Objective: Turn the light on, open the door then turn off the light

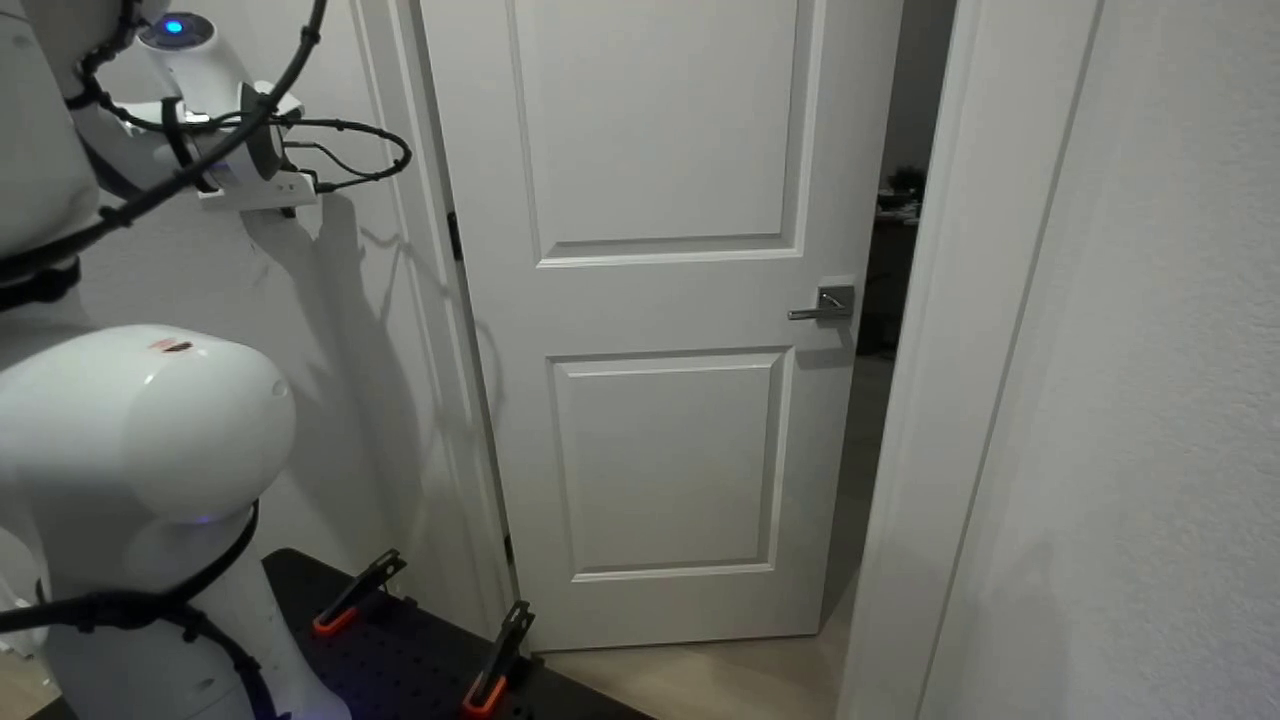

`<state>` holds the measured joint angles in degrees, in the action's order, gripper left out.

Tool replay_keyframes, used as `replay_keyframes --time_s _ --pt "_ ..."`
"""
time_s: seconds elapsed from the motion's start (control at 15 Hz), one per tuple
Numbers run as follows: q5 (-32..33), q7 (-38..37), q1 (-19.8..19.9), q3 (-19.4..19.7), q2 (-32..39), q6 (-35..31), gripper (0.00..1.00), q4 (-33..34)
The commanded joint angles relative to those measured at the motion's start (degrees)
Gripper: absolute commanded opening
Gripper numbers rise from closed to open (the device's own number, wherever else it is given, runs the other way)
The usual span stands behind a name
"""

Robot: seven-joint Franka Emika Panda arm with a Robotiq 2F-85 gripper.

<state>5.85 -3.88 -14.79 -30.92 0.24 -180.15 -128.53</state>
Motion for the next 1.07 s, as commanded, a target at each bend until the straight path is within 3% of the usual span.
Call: replay_keyframes --time_s 0.0,0.6,0.67,1.0 --pt "0.1 -1.3 -0.3 -0.2 1.9 0.8 0.0 2.3" --pt "4.0 -9.4 0.3 0.7 -1.1 8.5 0.0 1.7" --pt "1.6 -8.5 0.2 0.6 -1.6 11.3 0.0 2.8" --pt "1.5 -8.2 0.1 0.7 -1.4 13.0 0.0 5.5"
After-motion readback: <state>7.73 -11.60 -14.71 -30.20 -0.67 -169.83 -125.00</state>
